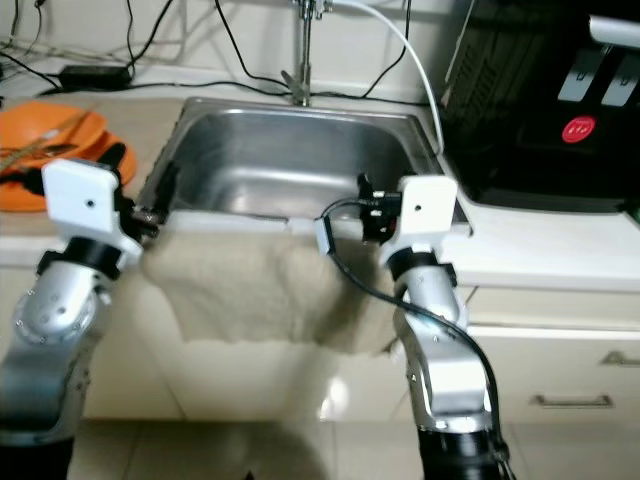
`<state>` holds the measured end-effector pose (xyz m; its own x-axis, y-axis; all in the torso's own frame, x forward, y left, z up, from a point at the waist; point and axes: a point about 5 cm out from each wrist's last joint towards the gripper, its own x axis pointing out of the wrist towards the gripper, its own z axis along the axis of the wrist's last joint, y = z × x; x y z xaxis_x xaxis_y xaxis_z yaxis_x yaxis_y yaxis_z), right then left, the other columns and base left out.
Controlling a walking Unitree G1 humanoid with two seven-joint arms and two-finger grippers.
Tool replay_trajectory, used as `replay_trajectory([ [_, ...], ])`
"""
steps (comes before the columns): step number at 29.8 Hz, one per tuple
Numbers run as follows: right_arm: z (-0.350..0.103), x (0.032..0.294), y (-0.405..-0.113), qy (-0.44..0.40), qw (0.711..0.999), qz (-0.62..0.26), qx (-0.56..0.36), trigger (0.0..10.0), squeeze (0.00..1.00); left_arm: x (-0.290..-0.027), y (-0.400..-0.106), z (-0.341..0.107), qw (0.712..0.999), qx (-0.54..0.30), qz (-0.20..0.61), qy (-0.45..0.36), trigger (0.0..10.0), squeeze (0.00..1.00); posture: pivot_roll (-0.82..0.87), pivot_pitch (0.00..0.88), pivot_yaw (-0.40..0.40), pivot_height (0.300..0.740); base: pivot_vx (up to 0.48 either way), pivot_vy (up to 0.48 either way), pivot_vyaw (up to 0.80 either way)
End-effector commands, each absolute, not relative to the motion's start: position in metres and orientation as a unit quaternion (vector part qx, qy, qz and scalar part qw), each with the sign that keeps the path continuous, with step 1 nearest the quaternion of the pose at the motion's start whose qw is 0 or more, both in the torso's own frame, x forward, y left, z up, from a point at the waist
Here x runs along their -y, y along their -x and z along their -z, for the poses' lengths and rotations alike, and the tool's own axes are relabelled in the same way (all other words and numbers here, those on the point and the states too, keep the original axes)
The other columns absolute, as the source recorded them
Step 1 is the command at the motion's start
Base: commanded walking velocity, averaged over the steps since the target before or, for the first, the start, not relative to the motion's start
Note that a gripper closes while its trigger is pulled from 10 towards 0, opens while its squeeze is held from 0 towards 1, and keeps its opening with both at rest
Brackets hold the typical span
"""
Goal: Kitchen organization
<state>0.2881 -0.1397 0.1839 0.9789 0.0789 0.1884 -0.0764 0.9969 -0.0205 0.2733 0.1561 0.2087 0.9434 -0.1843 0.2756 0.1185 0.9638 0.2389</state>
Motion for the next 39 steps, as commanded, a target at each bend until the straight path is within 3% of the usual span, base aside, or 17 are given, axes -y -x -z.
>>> replay_trajectory([
  [1,-0.185,0.138,-0.288,0.000,0.995,-0.042,0.096,10.0,0.00,-0.159,-0.273,-0.210,0.980,0.148,0.072,-0.116,10.0,0.00,-0.02,0.000,-0.027,0.740,0.000,0.349,0.00],
  [25,-0.185,0.135,-0.291,-0.002,0.994,-0.053,0.094,10.0,0.00,-0.164,-0.272,-0.212,0.979,0.157,0.045,-0.119,10.0,0.00,-0.01,0.000,-0.041,0.740,0.000,0.334,0.00],
  [29,-0.185,0.134,-0.290,0.000,0.994,-0.055,0.095,10.0,0.00,-0.180,-0.276,-0.208,0.982,0.139,-0.018,-0.125,10.0,0.00,-0.01,0.000,-0.043,0.740,0.000,-0.480,0.00],
  [39,-0.186,0.135,-0.291,0.007,0.994,-0.057,0.094,10.0,0.00,-0.171,-0.272,-0.202,0.986,0.124,0.010,-0.110,10.0,0.00,-0.01,0.000,-0.046,0.740,0.000,0.000,0.00],
])
